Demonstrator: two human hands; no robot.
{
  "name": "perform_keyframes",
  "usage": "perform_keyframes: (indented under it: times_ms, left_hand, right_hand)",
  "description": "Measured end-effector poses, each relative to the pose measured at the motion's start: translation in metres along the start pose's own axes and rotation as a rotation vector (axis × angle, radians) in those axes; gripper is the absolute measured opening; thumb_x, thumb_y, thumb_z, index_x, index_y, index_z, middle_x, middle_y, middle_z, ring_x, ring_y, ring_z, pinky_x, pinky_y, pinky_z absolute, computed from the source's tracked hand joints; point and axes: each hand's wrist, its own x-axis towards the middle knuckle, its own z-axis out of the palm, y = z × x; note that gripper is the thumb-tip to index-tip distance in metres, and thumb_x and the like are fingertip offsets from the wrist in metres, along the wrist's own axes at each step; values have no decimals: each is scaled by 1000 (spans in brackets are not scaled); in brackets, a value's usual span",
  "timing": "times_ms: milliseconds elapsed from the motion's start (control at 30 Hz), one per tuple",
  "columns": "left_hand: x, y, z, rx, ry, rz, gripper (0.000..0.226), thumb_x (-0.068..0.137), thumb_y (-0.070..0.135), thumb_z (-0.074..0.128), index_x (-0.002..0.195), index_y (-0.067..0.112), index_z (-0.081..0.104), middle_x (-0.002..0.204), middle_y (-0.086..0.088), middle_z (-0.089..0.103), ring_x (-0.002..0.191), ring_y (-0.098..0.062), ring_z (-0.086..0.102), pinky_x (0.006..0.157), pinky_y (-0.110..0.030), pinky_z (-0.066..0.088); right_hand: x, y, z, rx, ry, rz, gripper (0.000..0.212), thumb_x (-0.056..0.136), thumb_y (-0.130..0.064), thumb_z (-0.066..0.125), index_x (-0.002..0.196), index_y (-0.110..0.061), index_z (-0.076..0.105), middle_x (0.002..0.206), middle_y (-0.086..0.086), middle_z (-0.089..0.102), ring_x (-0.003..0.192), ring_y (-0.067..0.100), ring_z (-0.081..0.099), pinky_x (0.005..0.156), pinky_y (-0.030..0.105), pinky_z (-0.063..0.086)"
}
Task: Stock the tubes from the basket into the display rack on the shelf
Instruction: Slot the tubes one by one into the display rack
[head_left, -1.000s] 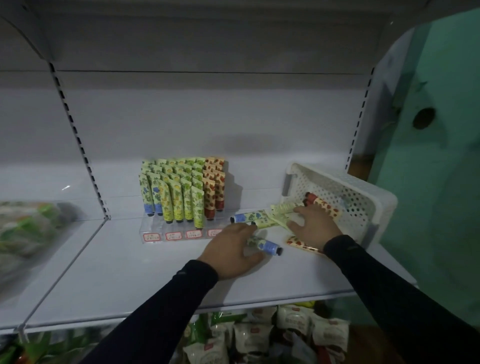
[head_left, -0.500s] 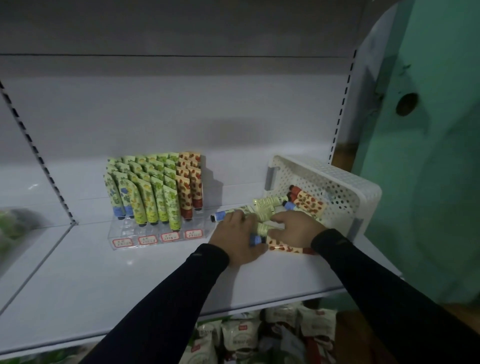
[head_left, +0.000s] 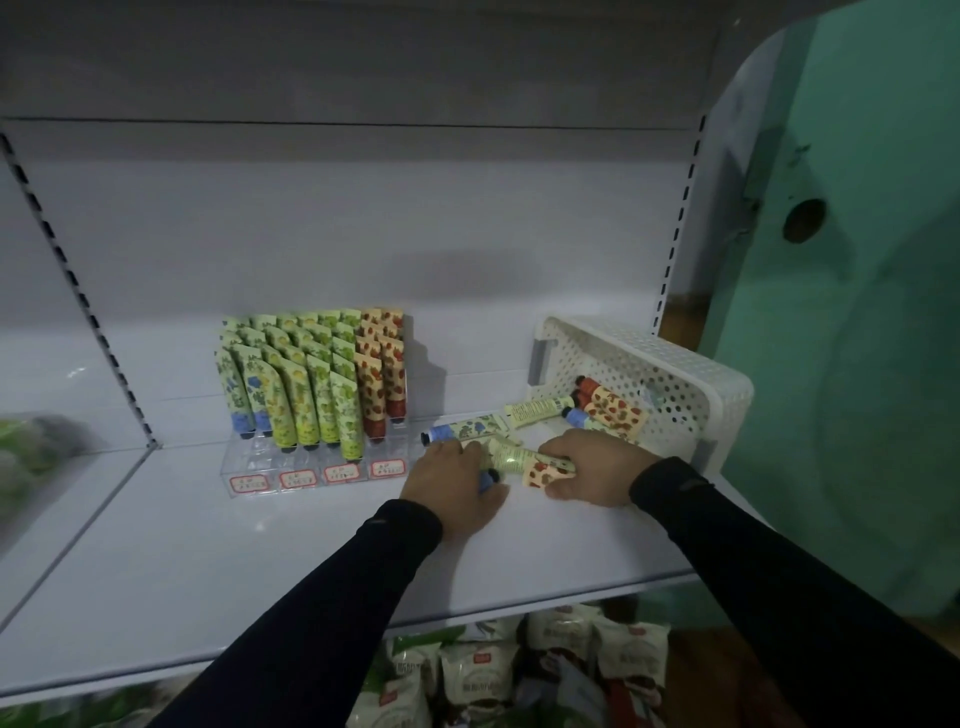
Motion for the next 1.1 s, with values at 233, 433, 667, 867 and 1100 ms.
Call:
perform_keyframes:
  times_ms: [233,433,667,867,1100]
  left_hand:
    - [-17,0,-12,-3,-88,-110,44,95,52,46,113,11,48,111,-11,56,86,-23,48,70,-32,35]
    - [-23,4,-29,48,-155,-132,49,94,52,49,118,8,49,111,-11,61,84,-22,46,68,-31,35]
    - [-28,-6,-44,-83,-195,-118,37,96,50,54,97,14,50,99,-8,59,82,-20,50,62,-30,34]
    - [-37,-7,-47,-1149,87,-216,26,94,28,66,90,4,61,75,-7,59,62,-22,62,62,-32,52]
    - [-43,5,-69,-1543,506,-246,47,79,20,82,120,11,61,108,-4,74,102,-21,70,91,-40,55]
  right_hand:
    - [3,-3,2,43,181,-41,51,97,-39,51,140,-14,46,139,9,48,125,23,46,101,28,36]
    - [4,-16,4,19,193,-37,39,100,-37,43,127,-10,49,127,12,48,112,25,51,94,35,43]
    - [2,-26,4,258,385,-31,24,100,-35,45,103,-11,50,102,5,46,83,16,47,69,24,36]
    - [-7,-39,-2,956,346,-14,22,99,-28,53,109,-11,61,103,14,68,94,30,66,88,42,52]
    - [-19,-76,-10,1475,73,-207,35,99,-13,50,132,-3,53,128,18,61,110,26,63,86,31,57]
